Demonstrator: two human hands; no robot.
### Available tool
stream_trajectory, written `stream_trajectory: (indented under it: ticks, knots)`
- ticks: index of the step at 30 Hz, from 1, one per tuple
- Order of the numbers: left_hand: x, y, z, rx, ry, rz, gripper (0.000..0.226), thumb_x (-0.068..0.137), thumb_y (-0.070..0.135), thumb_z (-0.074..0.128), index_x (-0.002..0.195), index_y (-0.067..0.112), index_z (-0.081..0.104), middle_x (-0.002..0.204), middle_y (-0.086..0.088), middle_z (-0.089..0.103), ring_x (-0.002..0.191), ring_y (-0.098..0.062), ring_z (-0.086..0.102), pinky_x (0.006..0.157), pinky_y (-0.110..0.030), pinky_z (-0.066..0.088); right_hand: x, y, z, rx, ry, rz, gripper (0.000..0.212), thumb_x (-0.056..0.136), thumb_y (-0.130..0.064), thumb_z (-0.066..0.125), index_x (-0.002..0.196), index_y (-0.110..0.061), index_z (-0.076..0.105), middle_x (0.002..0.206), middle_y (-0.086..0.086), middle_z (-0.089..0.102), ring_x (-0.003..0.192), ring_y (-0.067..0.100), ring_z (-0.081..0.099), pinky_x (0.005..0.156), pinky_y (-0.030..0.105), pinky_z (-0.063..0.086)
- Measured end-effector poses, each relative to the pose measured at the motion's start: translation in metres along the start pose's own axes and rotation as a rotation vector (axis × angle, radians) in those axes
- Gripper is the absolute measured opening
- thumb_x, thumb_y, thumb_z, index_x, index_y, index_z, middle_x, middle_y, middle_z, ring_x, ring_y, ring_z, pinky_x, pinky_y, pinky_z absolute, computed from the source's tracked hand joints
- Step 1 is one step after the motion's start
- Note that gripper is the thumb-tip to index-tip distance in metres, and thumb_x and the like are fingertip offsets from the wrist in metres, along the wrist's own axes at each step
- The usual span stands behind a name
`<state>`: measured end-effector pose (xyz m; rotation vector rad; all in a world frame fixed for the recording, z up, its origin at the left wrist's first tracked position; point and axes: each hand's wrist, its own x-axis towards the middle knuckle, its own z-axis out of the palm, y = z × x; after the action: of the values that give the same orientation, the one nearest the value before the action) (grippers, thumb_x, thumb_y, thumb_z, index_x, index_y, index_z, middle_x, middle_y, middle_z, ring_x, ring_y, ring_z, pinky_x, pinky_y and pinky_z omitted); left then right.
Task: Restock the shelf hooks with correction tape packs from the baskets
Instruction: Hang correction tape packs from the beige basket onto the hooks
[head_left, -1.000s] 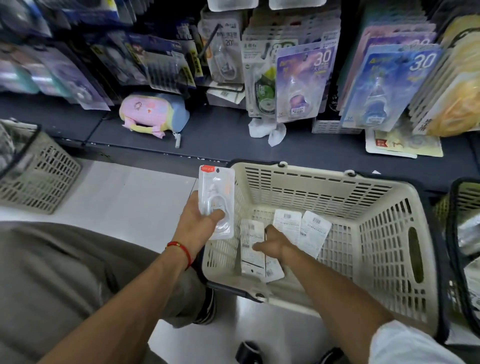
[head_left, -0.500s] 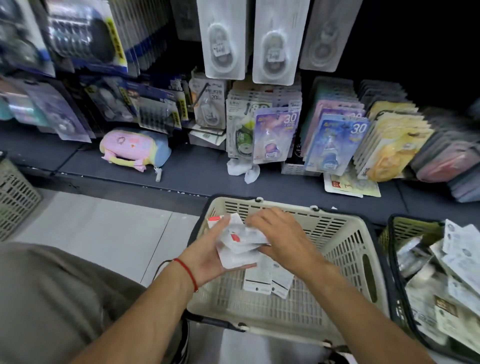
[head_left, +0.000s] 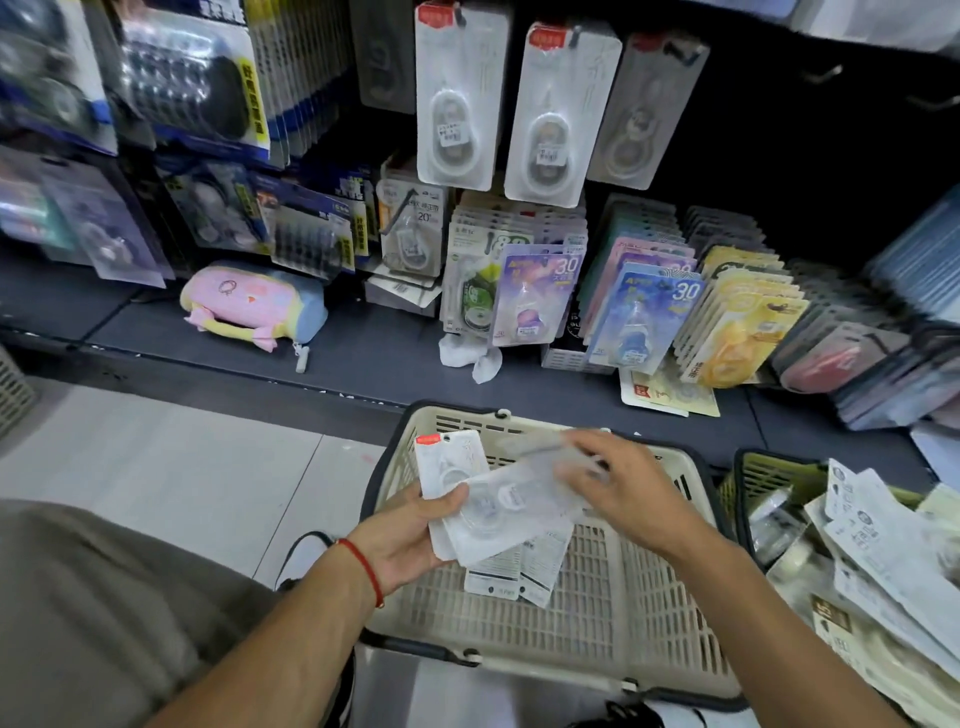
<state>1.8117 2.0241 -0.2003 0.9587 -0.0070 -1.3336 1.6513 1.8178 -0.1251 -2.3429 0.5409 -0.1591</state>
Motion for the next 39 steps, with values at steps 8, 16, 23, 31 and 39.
stream_trajectory:
  ticks: [8, 16, 23, 31, 39]
  knots:
    - [-0.005, -0.013, 0.02, 0.114, 0.214, 0.423, 0.061, 0.085, 0.015, 0.078, 0.139, 0.024, 0.052, 0.134, -0.017, 0.069, 0.113, -0.034, 0.07, 0.094, -0.057, 0.054, -0.014, -0.006, 0.042, 0.238, 0.296, 0.525, 0.038, 0.11, -0.011, 0.04, 0.146, -0.014, 0.049, 0.134, 0.013, 0.061, 0.123, 0.033, 0.059, 0.104, 0.053, 0.053]
    - [-0.005, -0.034, 0.026, 0.23, 0.12, 0.434, 0.073, 0.085, 0.015, 0.078, 0.146, 0.038, 0.045, 0.138, 0.0, 0.069, 0.127, -0.027, 0.068, 0.101, -0.053, 0.057, -0.012, -0.024, 0.082, 0.618, 0.235, 0.422, 0.034, 0.108, -0.027, 0.051, 0.13, -0.051, 0.062, 0.092, -0.022, 0.071, 0.087, -0.002, 0.068, 0.079, 0.016, 0.055]
    - [-0.003, -0.029, 0.021, 0.069, 0.042, 0.334, 0.078, 0.084, 0.002, 0.074, 0.152, 0.029, 0.044, 0.141, -0.01, 0.067, 0.128, -0.036, 0.066, 0.102, -0.056, 0.055, -0.01, -0.015, 0.084, 0.931, 0.263, 0.612, 0.058, 0.086, -0.036, 0.086, 0.131, -0.038, 0.049, 0.112, -0.008, 0.077, 0.098, 0.013, 0.077, 0.08, 0.038, 0.064]
    - [-0.001, -0.027, 0.017, 0.355, 0.117, 0.261, 0.072, 0.077, 0.034, 0.093, 0.14, 0.037, 0.058, 0.128, 0.0, 0.076, 0.118, -0.023, 0.073, 0.09, -0.041, 0.063, 0.014, -0.005, 0.084, 0.966, -0.097, 0.415, 0.028, 0.099, -0.032, 0.07, 0.126, -0.025, 0.073, 0.124, 0.006, 0.076, 0.115, 0.024, 0.073, 0.094, 0.042, 0.061]
    - [0.0, -0.007, -0.023, 0.415, 0.505, 0.3, 0.059, 0.082, 0.022, 0.089, 0.133, 0.032, 0.06, 0.12, 0.0, 0.076, 0.107, -0.024, 0.075, 0.084, -0.051, 0.065, 0.019, 0.104, 0.128, -0.212, -0.33, 0.453, 0.059, 0.101, -0.02, 0.066, 0.156, -0.021, 0.047, 0.162, 0.01, 0.045, 0.144, 0.029, 0.047, 0.114, 0.033, 0.04]
